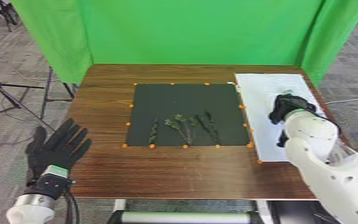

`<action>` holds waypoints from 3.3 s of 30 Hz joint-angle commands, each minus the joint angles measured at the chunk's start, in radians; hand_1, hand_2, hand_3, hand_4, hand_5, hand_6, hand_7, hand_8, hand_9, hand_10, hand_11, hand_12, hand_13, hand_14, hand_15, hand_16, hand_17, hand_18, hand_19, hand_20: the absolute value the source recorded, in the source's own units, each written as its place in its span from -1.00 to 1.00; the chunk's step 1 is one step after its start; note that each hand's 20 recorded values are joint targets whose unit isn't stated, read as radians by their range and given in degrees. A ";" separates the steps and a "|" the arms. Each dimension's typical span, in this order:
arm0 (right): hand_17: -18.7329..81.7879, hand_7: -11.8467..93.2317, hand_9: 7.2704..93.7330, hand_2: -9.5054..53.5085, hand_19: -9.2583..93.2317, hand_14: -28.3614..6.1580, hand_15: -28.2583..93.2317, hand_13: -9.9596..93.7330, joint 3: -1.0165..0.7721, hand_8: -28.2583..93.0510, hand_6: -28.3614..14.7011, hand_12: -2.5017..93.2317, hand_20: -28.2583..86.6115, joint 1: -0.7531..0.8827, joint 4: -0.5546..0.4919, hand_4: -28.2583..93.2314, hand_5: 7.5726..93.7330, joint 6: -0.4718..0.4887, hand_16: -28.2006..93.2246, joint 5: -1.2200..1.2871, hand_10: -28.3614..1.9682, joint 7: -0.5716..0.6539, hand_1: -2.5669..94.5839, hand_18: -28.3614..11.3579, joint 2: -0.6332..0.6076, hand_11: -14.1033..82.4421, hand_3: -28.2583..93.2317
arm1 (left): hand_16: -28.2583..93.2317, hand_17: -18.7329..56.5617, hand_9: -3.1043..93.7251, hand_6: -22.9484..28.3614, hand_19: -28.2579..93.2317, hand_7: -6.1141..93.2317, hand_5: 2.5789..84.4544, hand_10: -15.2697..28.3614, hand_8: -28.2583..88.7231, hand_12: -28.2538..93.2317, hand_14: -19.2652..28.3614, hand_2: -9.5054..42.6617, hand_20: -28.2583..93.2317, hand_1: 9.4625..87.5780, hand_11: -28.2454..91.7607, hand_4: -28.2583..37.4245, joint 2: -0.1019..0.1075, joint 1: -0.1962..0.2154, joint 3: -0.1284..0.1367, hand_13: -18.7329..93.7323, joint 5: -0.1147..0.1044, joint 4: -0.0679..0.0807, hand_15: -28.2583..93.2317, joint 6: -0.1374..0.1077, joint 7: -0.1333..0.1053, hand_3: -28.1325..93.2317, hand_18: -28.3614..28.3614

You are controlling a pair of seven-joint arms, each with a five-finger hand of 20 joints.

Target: Arrange flowers

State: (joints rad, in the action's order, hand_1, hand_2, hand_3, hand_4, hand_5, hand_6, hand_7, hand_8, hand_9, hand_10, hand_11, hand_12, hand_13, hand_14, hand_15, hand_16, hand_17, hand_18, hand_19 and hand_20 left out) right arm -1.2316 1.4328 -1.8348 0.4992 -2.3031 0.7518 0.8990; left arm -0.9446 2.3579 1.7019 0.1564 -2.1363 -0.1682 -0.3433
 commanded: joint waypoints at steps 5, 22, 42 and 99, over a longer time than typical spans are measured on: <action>0.02 -0.53 -0.29 -1.00 0.92 -0.30 0.45 0.02 -0.003 -0.70 -0.08 -0.65 0.29 0.024 0.034 -1.00 -0.15 0.014 -0.21 0.000 -0.18 0.032 0.04 -0.79 -0.005 -0.47 0.79 | -0.64 -0.69 -0.39 0.22 -0.03 -0.55 -0.22 0.36 -0.67 -0.32 0.42 -0.37 -0.38 -0.57 -0.16 -1.00 -0.012 0.024 -0.007 -0.34 -0.031 -0.015 0.06 -0.025 -0.020 0.60 0.44; 0.22 -0.12 0.60 -1.00 0.90 0.26 0.29 0.46 -0.028 -0.43 0.19 -0.09 0.12 0.108 0.062 -1.00 0.37 -0.059 0.20 -0.012 0.21 0.022 0.30 -0.48 0.013 -0.46 0.60 | -0.65 -0.69 -0.37 0.22 -0.02 -0.53 -0.21 0.37 -0.68 -0.33 0.42 -0.34 -0.38 -0.57 -0.15 -1.00 -0.024 0.033 -0.010 -0.33 -0.052 -0.014 0.07 -0.038 -0.011 0.60 0.44; 0.22 -0.05 0.70 -1.00 0.99 0.28 0.34 0.52 0.312 -0.37 0.26 0.05 0.16 -0.136 -0.086 -1.00 0.45 -0.416 0.26 -0.265 0.29 -0.308 0.30 -0.51 0.106 -0.39 0.65 | -0.67 -0.67 -0.35 0.20 -0.05 -0.57 -0.19 0.35 -0.68 -0.36 0.36 -0.31 -0.40 -0.58 -0.19 -1.00 0.047 -0.057 0.011 -0.33 -0.025 0.034 0.00 0.010 -0.047 0.60 0.40; 0.11 -0.30 0.27 -1.00 0.90 0.05 0.40 0.34 0.760 -0.76 0.19 -0.56 0.17 -0.359 0.279 -1.00 0.25 -0.456 0.15 -0.189 -0.12 -0.251 0.12 -0.72 0.439 -0.30 0.73 | -0.66 -0.67 -0.35 0.21 -0.02 -0.54 -0.18 0.35 -0.68 -0.35 0.39 -0.27 -0.39 -0.57 -0.17 -1.00 0.064 -0.222 -0.114 -0.35 -0.068 0.051 0.03 -0.143 -0.026 0.62 0.41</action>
State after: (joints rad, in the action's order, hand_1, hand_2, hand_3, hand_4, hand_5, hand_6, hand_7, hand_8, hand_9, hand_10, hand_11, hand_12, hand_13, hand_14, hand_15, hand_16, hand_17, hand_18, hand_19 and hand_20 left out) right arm -0.4746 1.0733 -1.5243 0.0503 -2.4961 0.4458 1.3332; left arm -0.8757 2.1204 1.5854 0.1129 -2.0636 -0.2540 -0.3530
